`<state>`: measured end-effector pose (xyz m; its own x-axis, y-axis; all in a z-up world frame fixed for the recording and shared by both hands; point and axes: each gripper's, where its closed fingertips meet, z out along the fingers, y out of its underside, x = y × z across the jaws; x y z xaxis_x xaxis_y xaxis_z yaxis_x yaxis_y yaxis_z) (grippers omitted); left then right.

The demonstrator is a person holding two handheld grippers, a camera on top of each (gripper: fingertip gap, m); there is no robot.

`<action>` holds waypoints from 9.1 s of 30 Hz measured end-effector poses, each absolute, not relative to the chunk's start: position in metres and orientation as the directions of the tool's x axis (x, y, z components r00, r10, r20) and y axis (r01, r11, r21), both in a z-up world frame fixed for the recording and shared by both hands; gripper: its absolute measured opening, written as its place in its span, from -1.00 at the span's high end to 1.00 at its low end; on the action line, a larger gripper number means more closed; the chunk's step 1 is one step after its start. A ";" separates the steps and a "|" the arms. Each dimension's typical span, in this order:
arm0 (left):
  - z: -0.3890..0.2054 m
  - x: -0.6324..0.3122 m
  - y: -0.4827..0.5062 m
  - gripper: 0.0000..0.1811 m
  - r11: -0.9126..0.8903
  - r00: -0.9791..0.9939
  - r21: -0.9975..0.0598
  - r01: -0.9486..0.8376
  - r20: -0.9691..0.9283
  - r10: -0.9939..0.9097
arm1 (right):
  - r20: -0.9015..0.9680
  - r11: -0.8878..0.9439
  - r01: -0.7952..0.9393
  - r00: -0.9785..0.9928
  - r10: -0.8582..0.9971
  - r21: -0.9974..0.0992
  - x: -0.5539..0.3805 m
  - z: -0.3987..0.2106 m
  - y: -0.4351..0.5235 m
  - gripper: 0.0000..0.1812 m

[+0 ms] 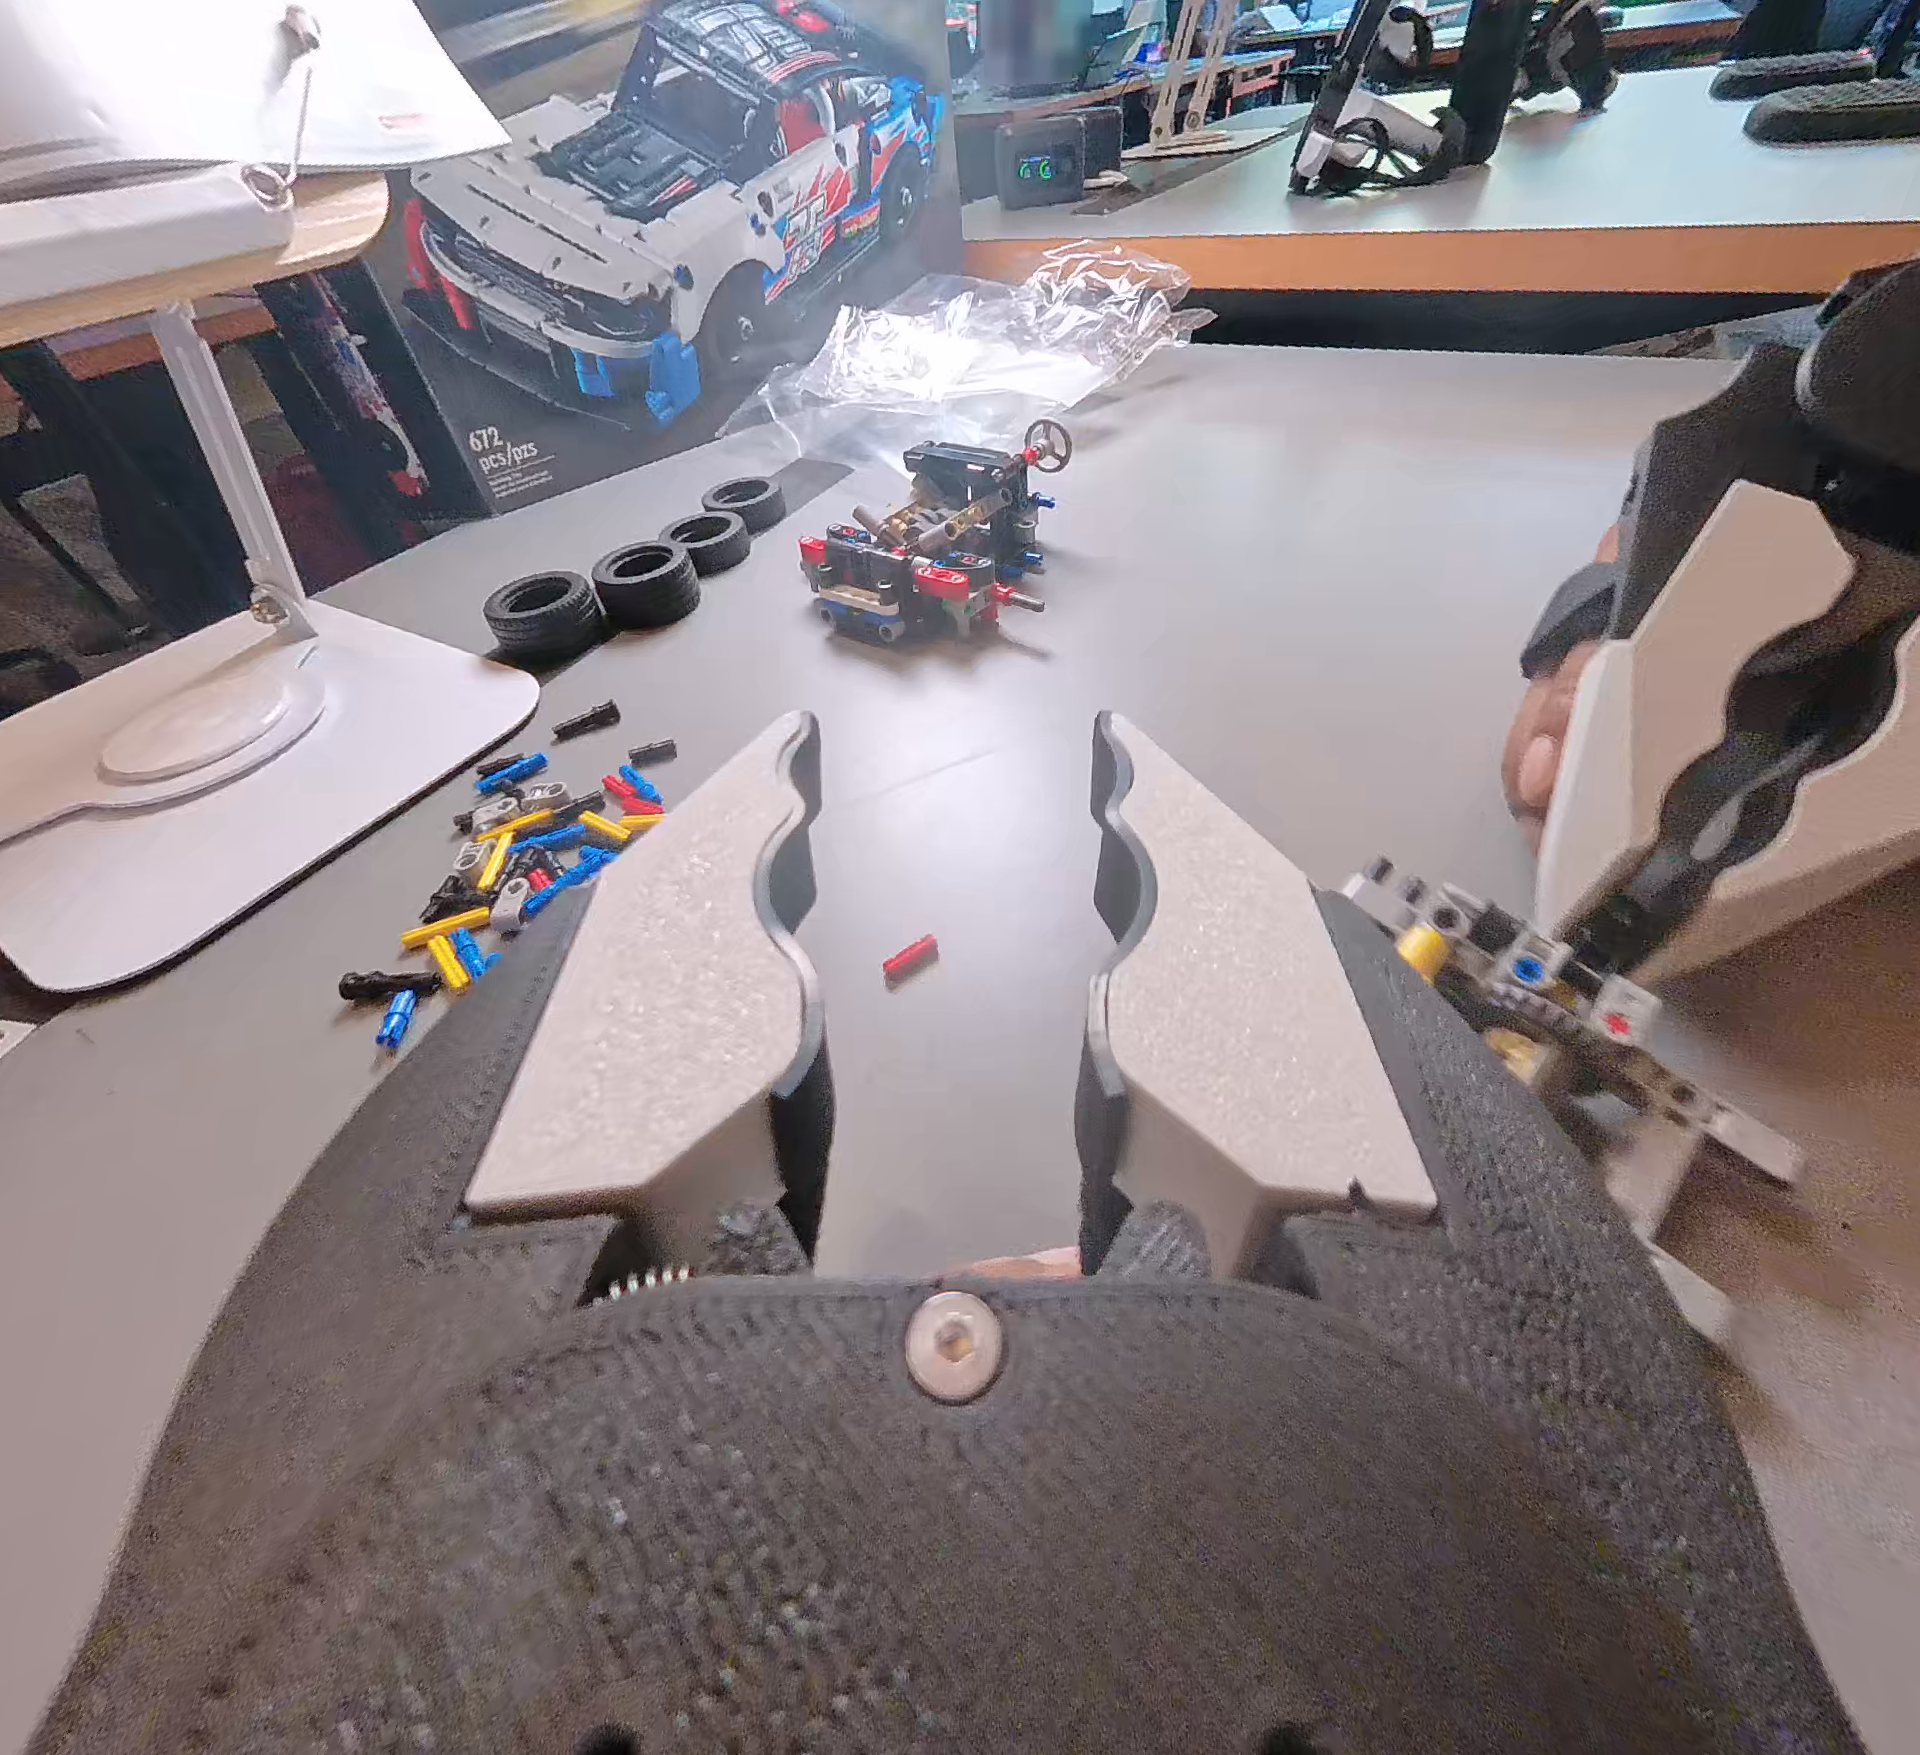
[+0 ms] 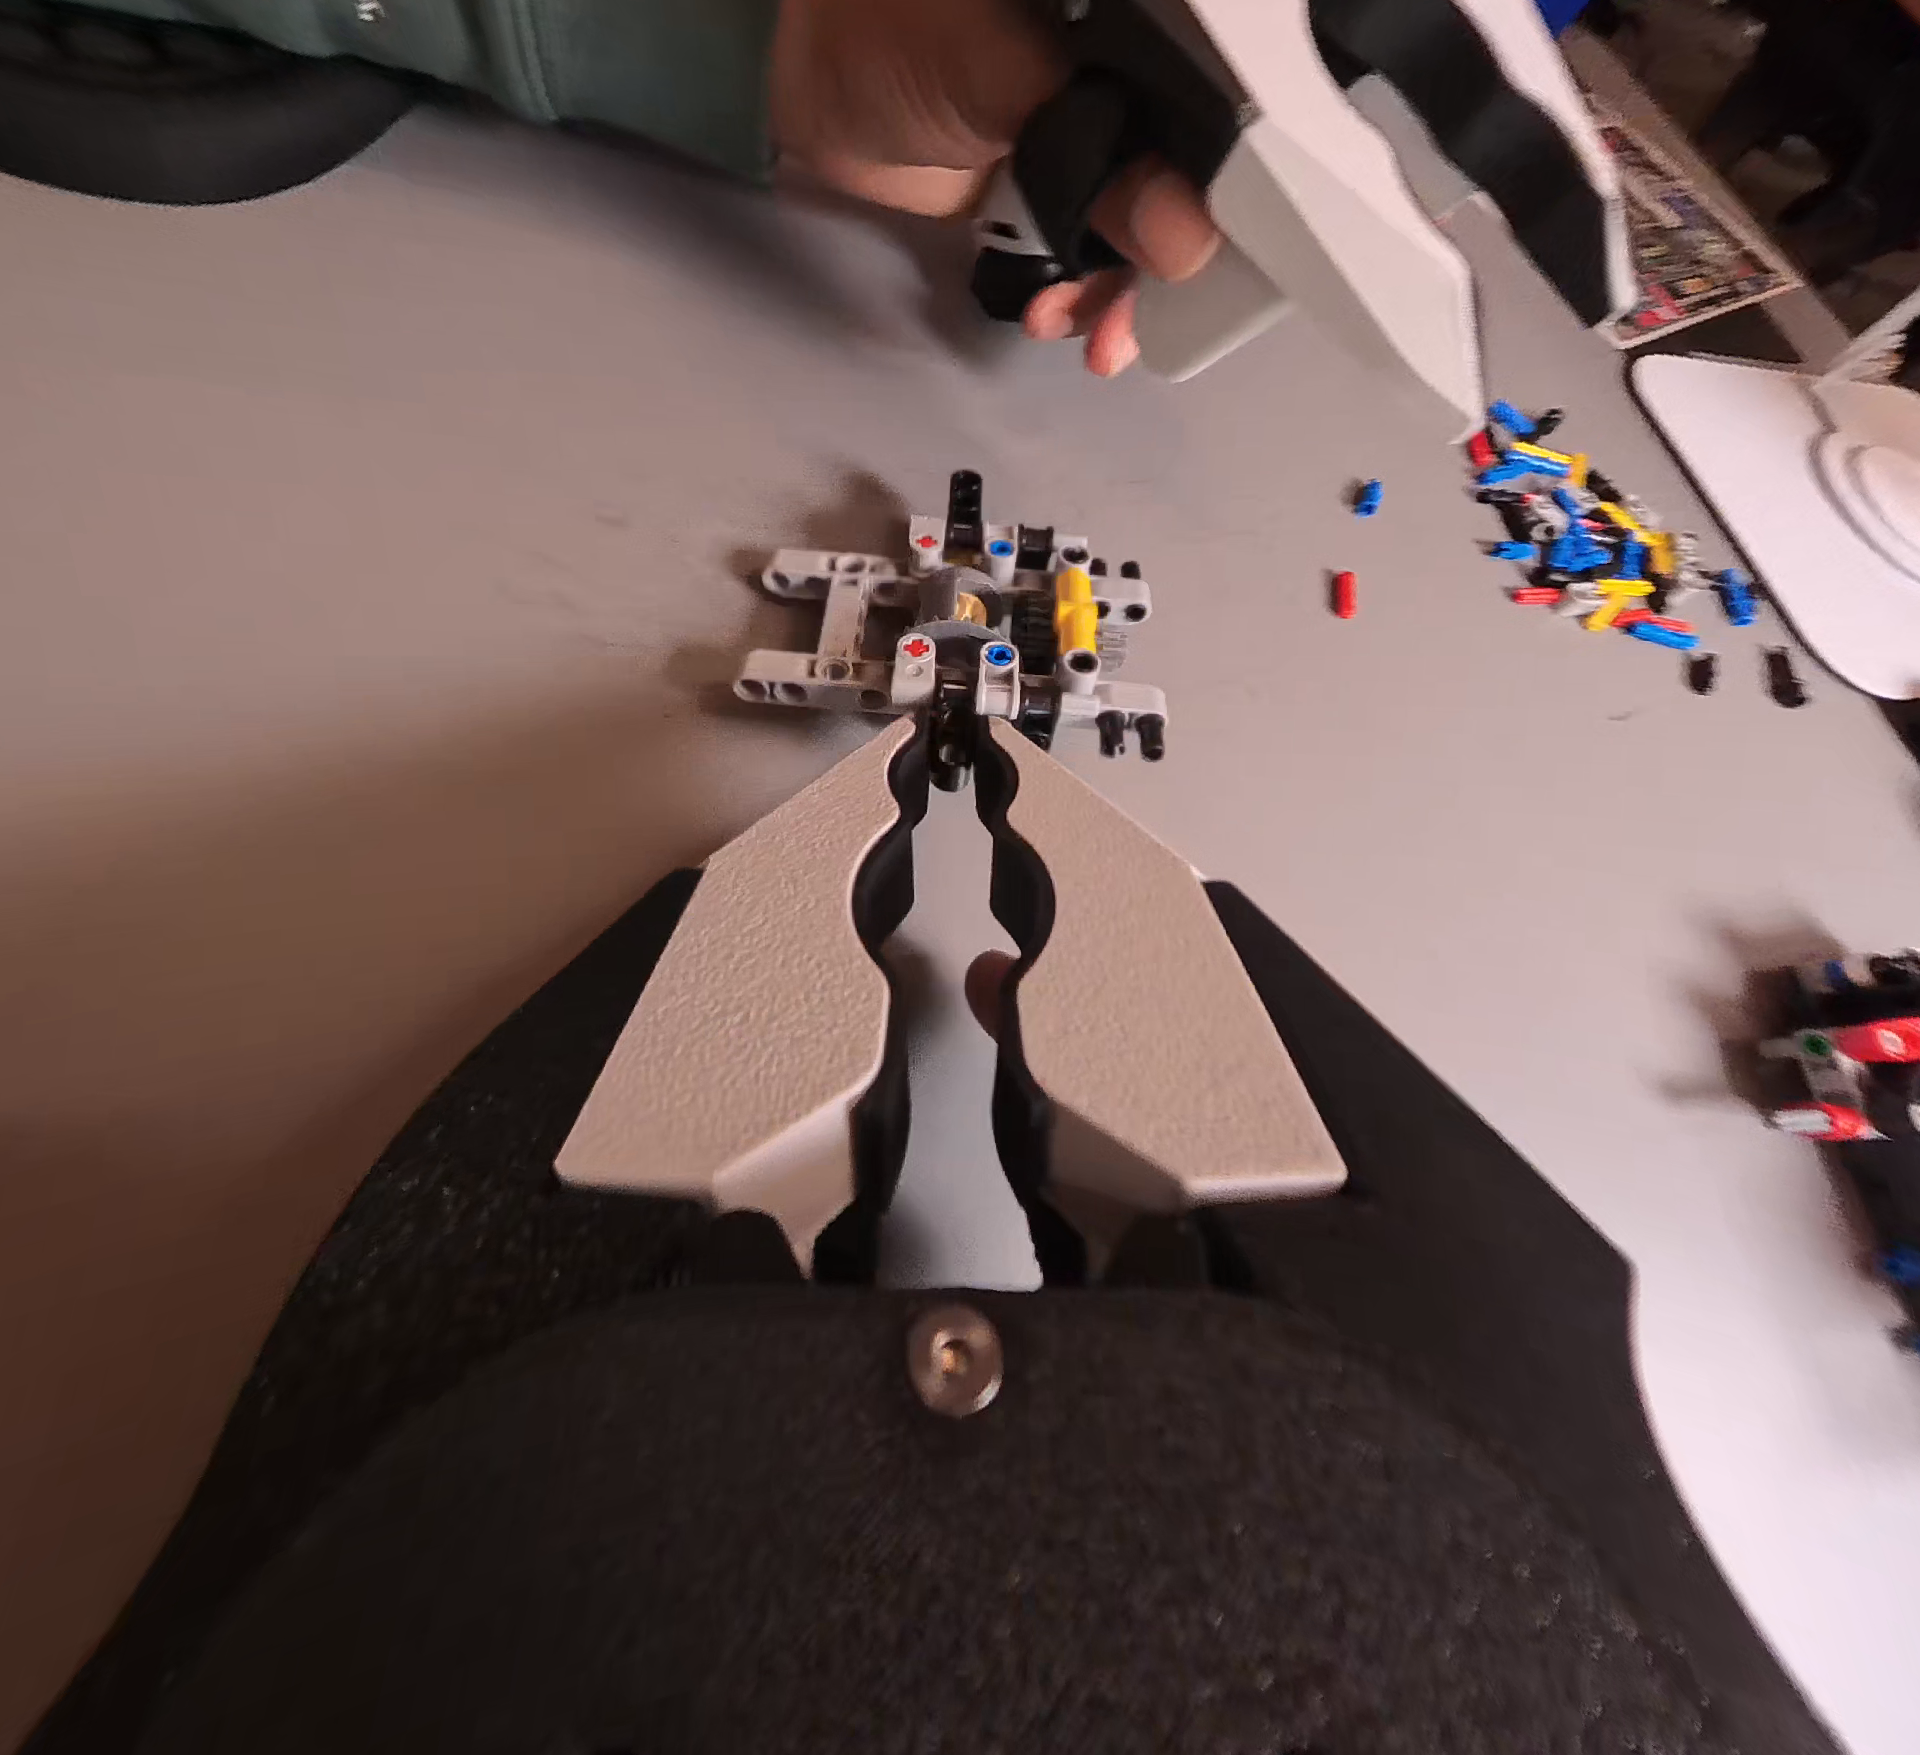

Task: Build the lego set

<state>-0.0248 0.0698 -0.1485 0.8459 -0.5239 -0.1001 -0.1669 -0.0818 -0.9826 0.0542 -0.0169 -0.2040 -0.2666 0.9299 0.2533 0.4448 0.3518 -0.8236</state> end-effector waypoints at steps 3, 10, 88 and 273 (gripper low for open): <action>-0.151 -0.019 0.067 0.41 -0.083 0.819 -0.979 -0.188 -0.110 -0.562 | 0.318 0.374 0.425 -0.199 0.927 -0.824 0.052 -0.199 -0.001 0.94; -0.148 -0.025 0.072 0.23 -0.143 0.794 -0.988 -0.066 0.035 -0.607 | 0.496 0.512 0.376 -0.146 0.856 -0.772 0.030 -0.189 0.029 0.94; -0.195 0.010 0.068 0.42 -0.203 0.572 -0.852 -0.483 -0.130 -0.810 | -0.045 0.050 0.372 -0.243 0.969 -0.927 0.016 -0.176 0.077 0.93; -0.151 -0.070 0.095 0.13 -0.195 0.833 -0.977 -0.090 0.034 -0.553 | 0.081 0.222 0.612 -0.250 0.965 -0.759 0.039 -0.211 0.051 0.43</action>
